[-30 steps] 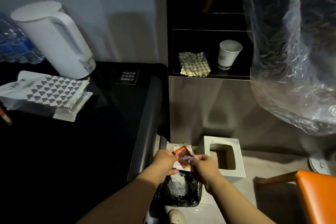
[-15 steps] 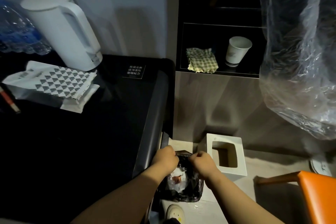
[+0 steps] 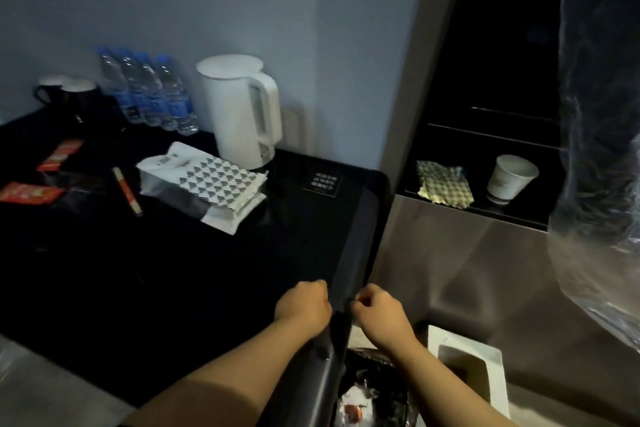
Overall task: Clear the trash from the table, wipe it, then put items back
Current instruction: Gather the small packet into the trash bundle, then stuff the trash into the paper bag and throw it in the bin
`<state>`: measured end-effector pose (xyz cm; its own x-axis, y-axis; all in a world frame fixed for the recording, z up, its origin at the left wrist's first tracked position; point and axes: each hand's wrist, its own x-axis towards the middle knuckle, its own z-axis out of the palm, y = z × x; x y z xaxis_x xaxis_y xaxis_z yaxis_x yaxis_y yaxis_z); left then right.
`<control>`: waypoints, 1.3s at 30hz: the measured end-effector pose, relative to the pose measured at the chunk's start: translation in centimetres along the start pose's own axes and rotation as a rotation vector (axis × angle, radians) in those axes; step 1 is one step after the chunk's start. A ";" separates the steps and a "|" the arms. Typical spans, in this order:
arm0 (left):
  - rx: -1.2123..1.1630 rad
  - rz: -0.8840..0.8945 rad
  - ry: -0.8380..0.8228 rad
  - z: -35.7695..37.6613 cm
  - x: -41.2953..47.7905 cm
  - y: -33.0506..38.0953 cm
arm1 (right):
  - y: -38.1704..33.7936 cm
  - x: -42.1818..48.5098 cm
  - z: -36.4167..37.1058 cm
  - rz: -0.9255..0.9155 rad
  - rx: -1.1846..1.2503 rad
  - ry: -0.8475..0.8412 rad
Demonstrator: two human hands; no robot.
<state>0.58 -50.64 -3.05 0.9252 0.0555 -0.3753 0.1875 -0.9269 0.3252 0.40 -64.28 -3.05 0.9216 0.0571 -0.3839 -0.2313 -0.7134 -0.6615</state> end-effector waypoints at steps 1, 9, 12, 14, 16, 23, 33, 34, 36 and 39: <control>0.020 0.000 0.016 -0.5 -0.1 -1.2 | -1.0 0.0 0.8 -0.030 -0.024 -0.005; 0.037 -0.022 0.085 -5.4 -0.5 -14.2 | -10.1 0.5 10.1 -0.204 -0.113 -0.066; -0.001 -0.010 0.115 -7.7 -0.4 -19.6 | -13.7 0.9 13.6 -0.219 -0.127 -0.103; 0.006 -0.007 0.137 -9.2 -0.2 -23.1 | -16.0 1.1 15.6 -0.205 -0.121 -0.119; 0.005 -0.001 0.142 -10.6 -0.1 -26.3 | -18.1 1.3 17.7 -0.193 -0.119 -0.119; -0.013 0.042 0.126 -14.8 1.2 -33.9 | -23.6 2.0 22.7 -0.158 -0.112 -0.123; -0.222 0.100 0.290 -18.4 5.6 -35.1 | -27.5 6.0 21.3 -0.296 -0.356 0.207; -0.229 0.117 0.310 -18.6 6.2 -34.8 | -27.8 6.5 21.0 -0.317 -0.376 0.241; -0.209 0.157 0.355 -19.1 7.5 -34.1 | -28.4 7.9 20.4 -0.369 -0.376 0.310; -0.097 0.226 0.407 -20.2 9.5 -32.9 | -29.1 9.7 19.2 -0.366 -0.428 0.321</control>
<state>9.83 -12.09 0.25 0.9968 0.0157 0.0786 -0.0211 -0.8944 0.4467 10.12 -29.54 0.13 0.9801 0.1847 0.0732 0.1987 -0.9066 -0.3723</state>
